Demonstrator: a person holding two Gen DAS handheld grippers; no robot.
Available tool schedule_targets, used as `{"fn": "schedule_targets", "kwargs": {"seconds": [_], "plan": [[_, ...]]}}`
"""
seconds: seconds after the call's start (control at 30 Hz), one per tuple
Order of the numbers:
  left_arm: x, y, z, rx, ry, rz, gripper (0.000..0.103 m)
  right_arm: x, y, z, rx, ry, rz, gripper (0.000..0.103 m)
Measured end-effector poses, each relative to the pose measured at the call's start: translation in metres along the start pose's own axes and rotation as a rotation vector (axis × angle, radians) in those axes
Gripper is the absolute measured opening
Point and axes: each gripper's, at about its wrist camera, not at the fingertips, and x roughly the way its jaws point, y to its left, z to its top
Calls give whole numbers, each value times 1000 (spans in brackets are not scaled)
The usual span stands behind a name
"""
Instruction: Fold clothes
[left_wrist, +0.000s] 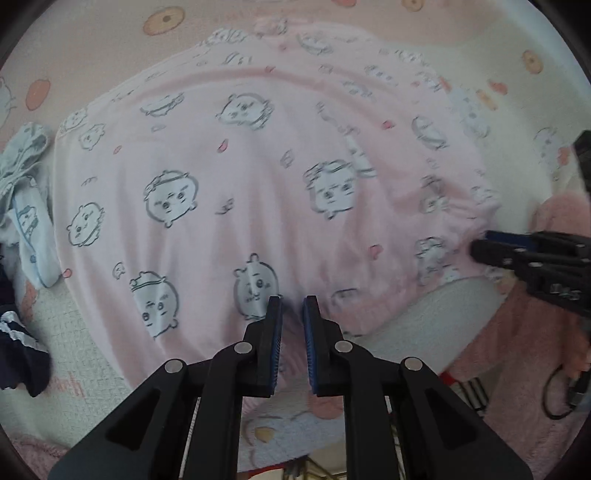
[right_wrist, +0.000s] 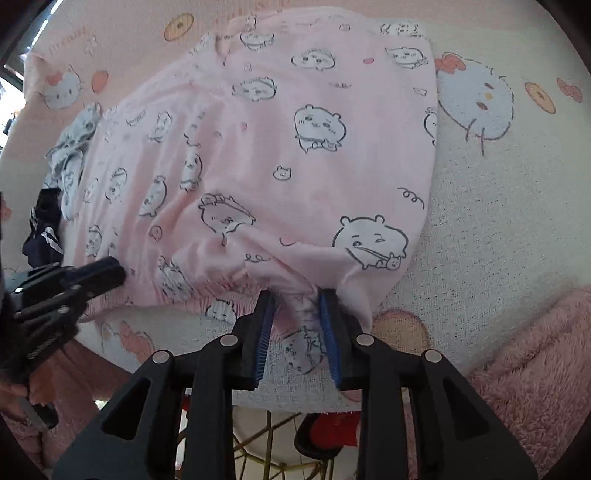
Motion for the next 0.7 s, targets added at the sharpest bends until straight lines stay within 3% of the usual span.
{"fn": "schedule_targets", "kwargs": {"seconds": [0.07,0.13,0.17,0.2,0.3,0.4,0.6,0.7], "plan": [[-4,14,-2,-61,-15,-35,13,-1,-4,-1,11,27,-11,26],[-5,22,-6,-75,-26,12,13,-2,-6,-1,12,49,-27,26],[-6,26,-8,-88,-36,-2,13,-5,-4,-1,8,46,-31,27],[-7,30,-11,-109,-47,-29,13,-10,-3,0,8,25,-2,29],[-7,36,-14,-138,-53,-61,13,-27,-1,7,28,-83,206,30],[-2,32,-10,-122,-35,-47,13,-3,3,11,12,-32,154,31],[0,47,-11,-181,-34,-116,13,9,-1,2,-29,57,48,27],[-2,52,-14,-201,-46,-135,13,6,-6,-1,-7,98,72,29]]}}
